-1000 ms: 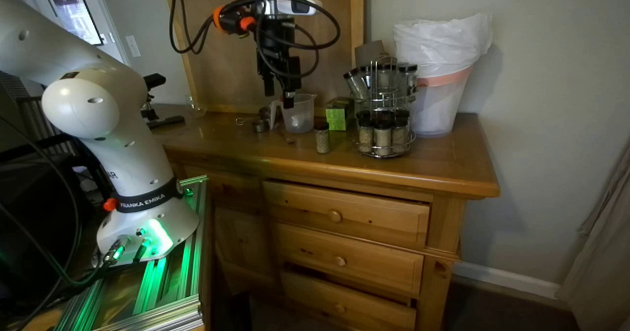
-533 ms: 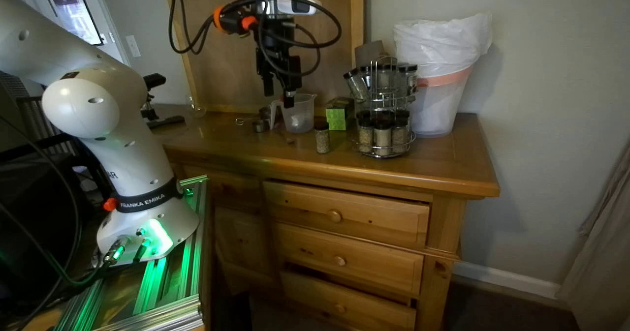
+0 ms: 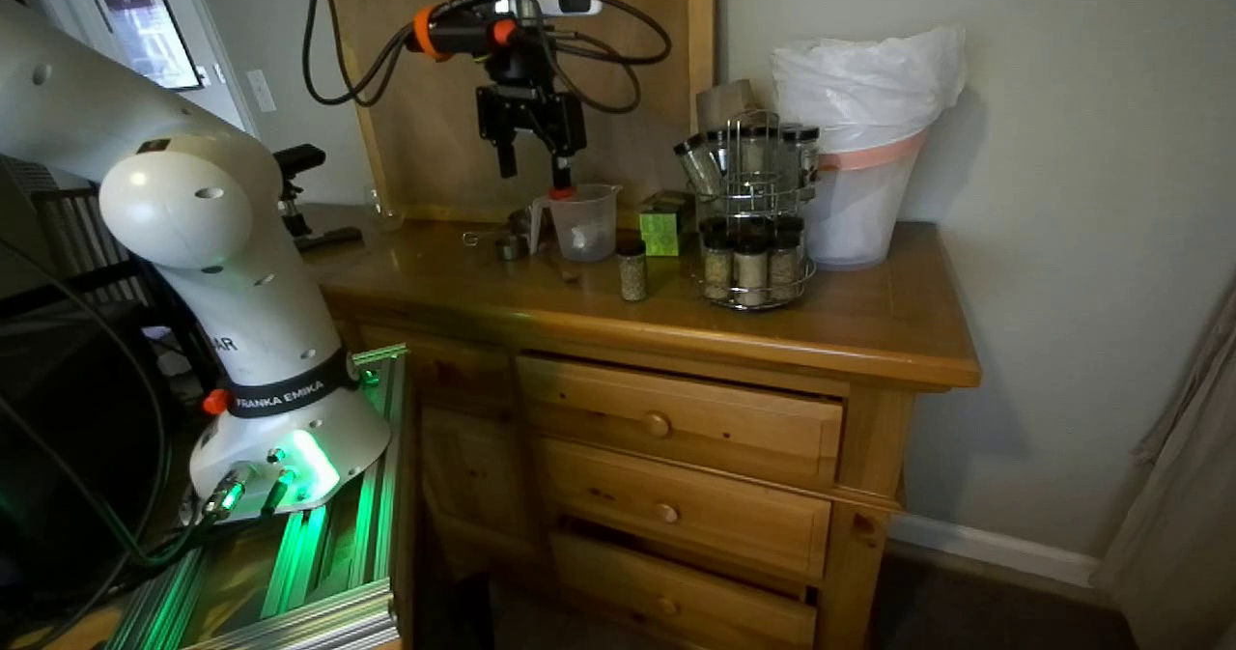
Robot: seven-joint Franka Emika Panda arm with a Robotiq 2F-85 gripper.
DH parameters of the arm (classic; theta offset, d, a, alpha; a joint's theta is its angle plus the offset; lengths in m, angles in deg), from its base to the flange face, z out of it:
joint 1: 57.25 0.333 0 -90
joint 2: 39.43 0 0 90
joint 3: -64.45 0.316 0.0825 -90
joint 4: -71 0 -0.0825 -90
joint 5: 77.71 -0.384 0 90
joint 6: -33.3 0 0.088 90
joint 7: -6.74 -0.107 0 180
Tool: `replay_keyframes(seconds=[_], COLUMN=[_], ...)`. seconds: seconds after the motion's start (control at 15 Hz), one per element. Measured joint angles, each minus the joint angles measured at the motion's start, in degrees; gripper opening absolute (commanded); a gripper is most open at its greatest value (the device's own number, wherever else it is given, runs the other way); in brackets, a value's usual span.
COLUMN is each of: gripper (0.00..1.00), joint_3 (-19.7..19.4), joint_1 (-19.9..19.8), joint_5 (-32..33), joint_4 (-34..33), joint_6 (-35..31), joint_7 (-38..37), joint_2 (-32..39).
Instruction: Put the spoon inside the jug
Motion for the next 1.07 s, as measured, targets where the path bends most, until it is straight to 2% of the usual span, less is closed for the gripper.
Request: replay_keyframes(seconds=[0.6,0.87,1.07], gripper=[1.00,1.00,1.00], joint_3=[-0.08,0.90,4.25], joint_1=[0.98,8.08,13.54], joint_5=[-0.11,-3.22,-4.33], joint_4=[0.51,0.50,0.52], joint_6=[-0.29,-1.90,-5.92], joint_7=[2.27,7.46,9.30], joint_2=[-0.47,-0.47,0.09])
